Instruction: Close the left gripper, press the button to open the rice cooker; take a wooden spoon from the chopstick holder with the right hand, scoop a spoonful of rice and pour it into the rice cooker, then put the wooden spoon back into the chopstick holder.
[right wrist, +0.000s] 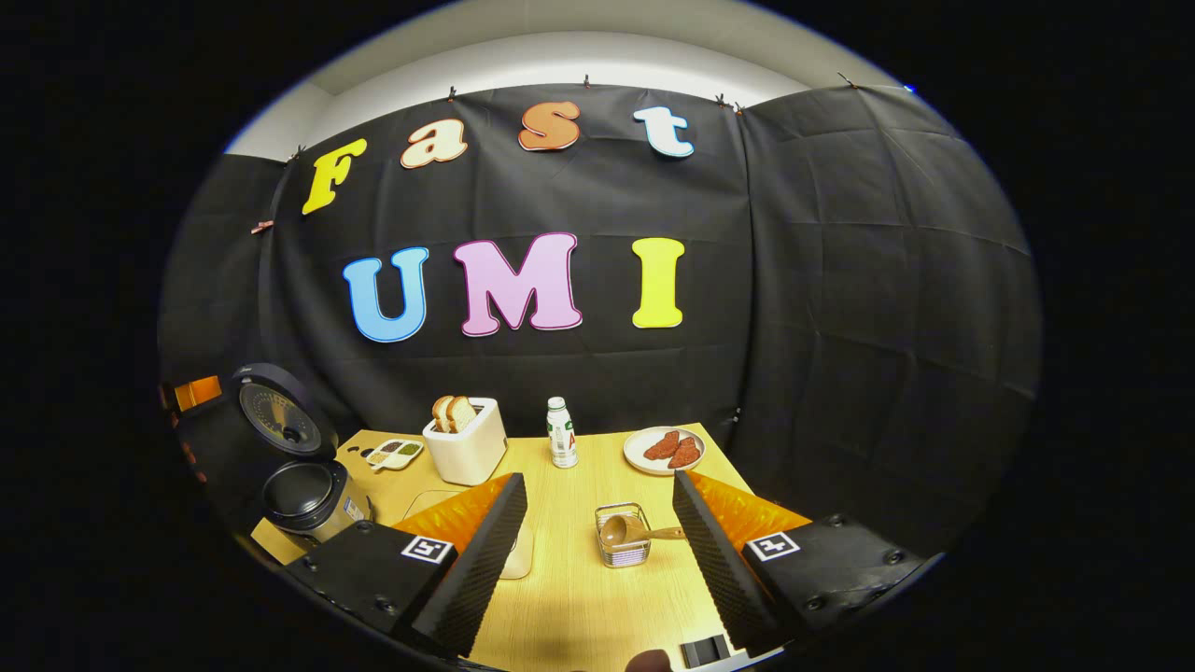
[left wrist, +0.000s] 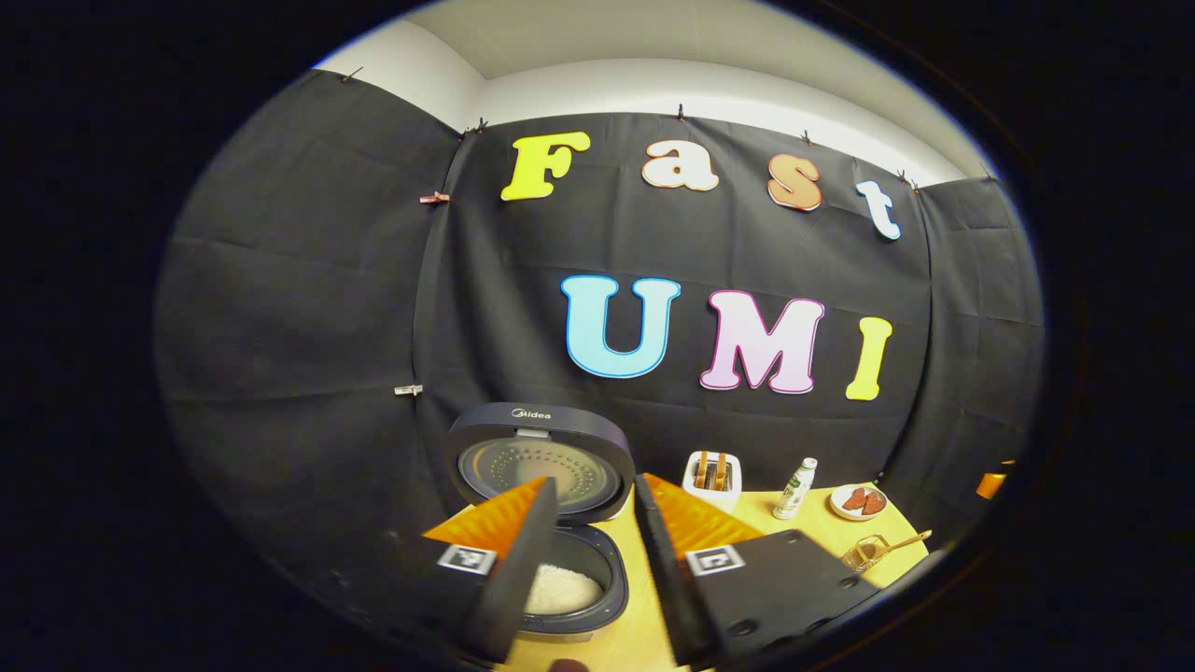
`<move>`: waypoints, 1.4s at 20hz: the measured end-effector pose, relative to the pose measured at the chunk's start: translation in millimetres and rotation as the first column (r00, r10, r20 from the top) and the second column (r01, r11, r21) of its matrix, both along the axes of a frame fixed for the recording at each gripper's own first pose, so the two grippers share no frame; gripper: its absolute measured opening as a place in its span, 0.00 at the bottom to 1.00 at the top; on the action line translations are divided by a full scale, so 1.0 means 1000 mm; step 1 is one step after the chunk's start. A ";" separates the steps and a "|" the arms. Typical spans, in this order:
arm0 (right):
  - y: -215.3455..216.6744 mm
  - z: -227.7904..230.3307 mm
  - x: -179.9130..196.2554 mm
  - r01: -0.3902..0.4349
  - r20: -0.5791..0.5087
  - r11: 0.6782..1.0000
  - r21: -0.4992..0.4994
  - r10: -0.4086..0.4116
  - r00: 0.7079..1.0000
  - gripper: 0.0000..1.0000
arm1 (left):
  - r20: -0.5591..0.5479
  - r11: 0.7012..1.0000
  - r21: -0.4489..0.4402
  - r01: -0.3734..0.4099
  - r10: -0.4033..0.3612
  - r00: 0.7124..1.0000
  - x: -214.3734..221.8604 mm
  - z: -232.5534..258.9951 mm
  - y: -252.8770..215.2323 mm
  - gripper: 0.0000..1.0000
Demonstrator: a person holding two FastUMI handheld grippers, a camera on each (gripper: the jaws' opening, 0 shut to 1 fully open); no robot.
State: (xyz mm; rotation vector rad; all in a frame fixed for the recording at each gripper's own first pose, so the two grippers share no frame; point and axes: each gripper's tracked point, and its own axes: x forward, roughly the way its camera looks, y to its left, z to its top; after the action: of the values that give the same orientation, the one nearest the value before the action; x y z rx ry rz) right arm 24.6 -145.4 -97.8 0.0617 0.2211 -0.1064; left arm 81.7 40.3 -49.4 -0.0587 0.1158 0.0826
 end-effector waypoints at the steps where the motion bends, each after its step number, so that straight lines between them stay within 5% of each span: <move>1: -0.001 -0.002 -0.002 0.000 -0.003 1.000 0.005 0.000 1.000 0.98 | 0.018 1.000 -0.001 -0.007 0.007 1.000 -0.006 0.005 -0.003 0.66; 3: -0.005 -0.011 -0.007 0.006 -0.018 1.000 0.028 -0.006 1.000 0.98 | 0.048 1.000 0.002 -0.019 0.019 0.999 -0.018 0.011 -0.012 0.94; 12: -0.030 -0.140 -0.003 0.083 -0.177 0.986 0.148 -0.057 0.982 0.98 | 0.056 1.000 -0.021 0.020 -0.018 0.998 -0.035 0.022 -0.070 0.95; 18: -0.045 -0.224 0.052 0.060 -0.215 0.985 0.160 -0.024 0.976 0.99 | 0.092 0.999 0.032 0.031 -0.034 0.995 -0.048 0.040 -0.106 0.92; 23: -0.067 -0.256 0.092 0.077 -0.201 0.984 0.164 -0.043 0.979 0.98 | 0.025 0.999 0.012 -0.030 0.029 0.999 -0.062 0.018 -0.104 0.95; 27: -0.066 -0.253 0.116 0.040 -0.157 0.987 0.154 -0.016 0.988 0.86 | -0.025 0.995 -0.001 -0.095 0.095 0.995 -0.066 -0.001 -0.089 0.95; 28: -0.064 -0.250 0.121 0.031 -0.145 0.988 0.148 -0.009 0.989 0.77 | -0.036 0.994 -0.011 -0.107 0.107 0.994 -0.067 -0.005 -0.087 0.95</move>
State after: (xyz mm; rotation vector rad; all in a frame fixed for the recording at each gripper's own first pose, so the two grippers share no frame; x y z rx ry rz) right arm 145.3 -209.6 -347.9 0.2067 0.3731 -0.1140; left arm 14.6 -46.9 -54.1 -0.0759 0.1489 0.1902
